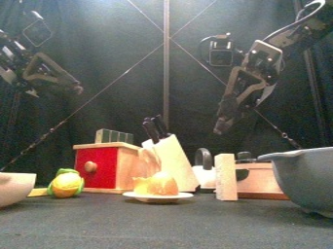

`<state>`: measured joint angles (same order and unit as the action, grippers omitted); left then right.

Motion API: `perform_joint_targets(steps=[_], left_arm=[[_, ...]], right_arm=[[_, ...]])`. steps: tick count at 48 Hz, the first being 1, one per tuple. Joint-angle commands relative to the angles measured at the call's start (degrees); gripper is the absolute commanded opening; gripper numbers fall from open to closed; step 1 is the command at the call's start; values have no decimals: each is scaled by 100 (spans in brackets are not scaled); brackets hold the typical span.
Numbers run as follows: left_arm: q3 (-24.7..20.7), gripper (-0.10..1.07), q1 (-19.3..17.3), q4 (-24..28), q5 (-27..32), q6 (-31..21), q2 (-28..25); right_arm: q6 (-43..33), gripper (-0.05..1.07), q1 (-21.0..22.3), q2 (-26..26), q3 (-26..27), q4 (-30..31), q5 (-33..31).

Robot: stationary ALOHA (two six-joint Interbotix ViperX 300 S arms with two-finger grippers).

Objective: Grab rice

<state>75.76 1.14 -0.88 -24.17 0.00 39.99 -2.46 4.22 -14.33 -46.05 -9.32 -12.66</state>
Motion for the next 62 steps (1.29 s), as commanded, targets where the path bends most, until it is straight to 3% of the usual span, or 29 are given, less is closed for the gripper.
perform_joint_targets(steps=[1, 18, 40, 62], left_arm=[[0, 63, -9, -141, -123, 18, -26], [-35, 64, -26, 97, -202, 35, -9], [18, 64, -62, 114, -176, 44, -9], [26, 64, -70, 114, -176, 44, 18]], right_arm=[[0, 94, 97, 44, 334, 167, -387], [0, 94, 167, 519, 686, 545, -1169], [0, 93, 167, 1178, 905, 773, -1371], [0, 65, 149, 1239, 1063, 738, -1336]])
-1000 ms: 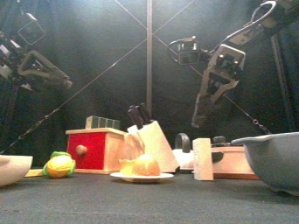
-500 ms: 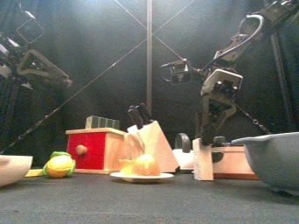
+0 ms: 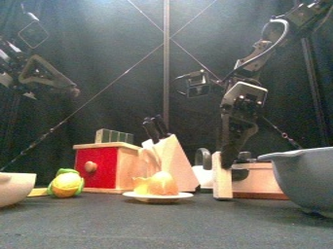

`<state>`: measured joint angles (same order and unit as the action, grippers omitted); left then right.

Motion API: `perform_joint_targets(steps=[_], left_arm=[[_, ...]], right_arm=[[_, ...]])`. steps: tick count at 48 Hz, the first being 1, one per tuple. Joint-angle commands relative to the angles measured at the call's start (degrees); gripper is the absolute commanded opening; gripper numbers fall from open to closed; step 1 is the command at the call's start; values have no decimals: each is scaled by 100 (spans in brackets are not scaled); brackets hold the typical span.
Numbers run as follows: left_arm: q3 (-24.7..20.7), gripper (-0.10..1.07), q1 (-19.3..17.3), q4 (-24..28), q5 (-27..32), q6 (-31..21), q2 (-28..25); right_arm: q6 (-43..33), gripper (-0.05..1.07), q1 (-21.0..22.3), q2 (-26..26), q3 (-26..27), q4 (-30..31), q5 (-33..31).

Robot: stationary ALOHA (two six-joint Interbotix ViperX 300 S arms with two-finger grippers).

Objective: Grab rice

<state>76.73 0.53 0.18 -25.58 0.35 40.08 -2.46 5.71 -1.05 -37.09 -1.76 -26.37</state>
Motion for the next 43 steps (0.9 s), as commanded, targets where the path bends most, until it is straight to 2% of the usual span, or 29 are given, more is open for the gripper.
perform_joint_targets(steps=[1, 18, 43], left_arm=[[-62, 64, -9, 9, -35, 9, 9], [-62, 64, -9, 9, -35, 9, 44], [53, 64, -18, -9, -35, -9, 44]], right_arm=[[0, 65, -9, -79, 176, -18, 35], [-18, 65, -88, -141, 316, -325, 176], [-26, 65, -105, -220, 325, -369, 290]])
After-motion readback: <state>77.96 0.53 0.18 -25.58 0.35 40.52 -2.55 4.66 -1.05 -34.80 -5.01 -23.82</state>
